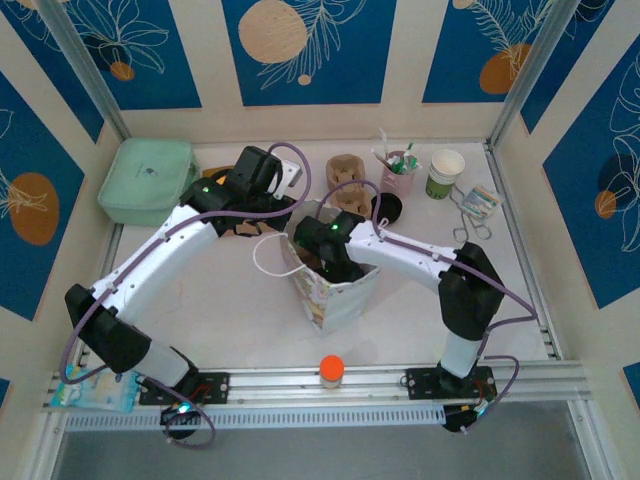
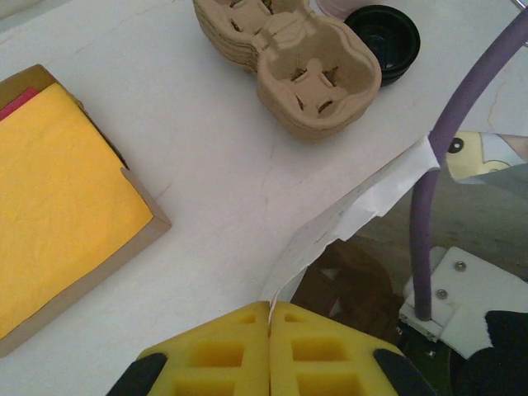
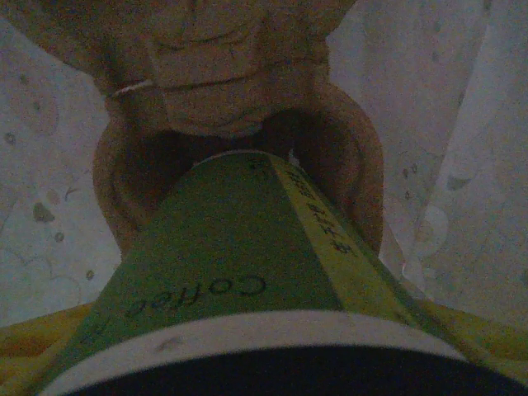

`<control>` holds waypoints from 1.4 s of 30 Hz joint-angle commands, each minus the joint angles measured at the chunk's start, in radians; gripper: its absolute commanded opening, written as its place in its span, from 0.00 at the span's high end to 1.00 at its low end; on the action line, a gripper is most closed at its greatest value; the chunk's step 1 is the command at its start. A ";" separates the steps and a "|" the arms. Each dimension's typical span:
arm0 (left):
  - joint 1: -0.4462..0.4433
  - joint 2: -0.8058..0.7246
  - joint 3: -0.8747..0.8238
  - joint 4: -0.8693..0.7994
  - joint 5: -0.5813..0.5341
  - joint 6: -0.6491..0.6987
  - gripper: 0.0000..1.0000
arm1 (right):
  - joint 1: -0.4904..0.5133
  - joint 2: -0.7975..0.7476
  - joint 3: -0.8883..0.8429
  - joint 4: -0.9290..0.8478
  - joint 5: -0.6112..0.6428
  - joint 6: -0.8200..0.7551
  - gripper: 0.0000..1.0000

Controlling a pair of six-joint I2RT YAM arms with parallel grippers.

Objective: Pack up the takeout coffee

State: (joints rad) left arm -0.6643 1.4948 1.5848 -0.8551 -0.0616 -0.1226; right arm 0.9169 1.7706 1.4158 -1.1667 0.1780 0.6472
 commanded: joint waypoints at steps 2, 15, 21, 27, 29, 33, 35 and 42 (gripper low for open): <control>-0.004 -0.028 0.030 0.014 -0.043 0.015 0.92 | 0.001 0.026 -0.031 -0.030 -0.037 0.009 0.88; -0.004 -0.031 0.029 0.013 -0.047 0.015 0.92 | -0.002 0.036 -0.043 -0.016 -0.040 0.012 0.88; -0.004 -0.033 0.027 0.013 -0.047 0.016 0.92 | 0.000 0.035 -0.044 -0.014 -0.038 0.019 0.88; -0.004 -0.038 0.026 0.013 -0.047 0.014 0.92 | 0.003 0.033 -0.038 -0.017 -0.035 0.019 0.88; -0.004 -0.039 0.026 0.013 -0.047 0.014 0.92 | 0.001 0.035 -0.038 -0.016 -0.032 0.019 0.88; -0.004 -0.042 0.024 0.014 -0.047 0.014 0.92 | 0.000 0.035 -0.043 -0.007 -0.026 0.017 0.88; -0.004 -0.042 0.022 0.015 -0.046 0.012 0.92 | -0.001 0.035 -0.043 -0.001 -0.024 0.016 0.88; -0.004 -0.044 0.020 0.016 -0.045 0.011 0.92 | -0.010 0.038 -0.048 0.007 -0.015 0.015 0.88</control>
State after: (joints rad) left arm -0.6643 1.4948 1.5848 -0.8543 -0.0731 -0.1226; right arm 0.9150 1.7847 1.3933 -1.1294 0.1757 0.6476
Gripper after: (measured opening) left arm 0.077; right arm 0.815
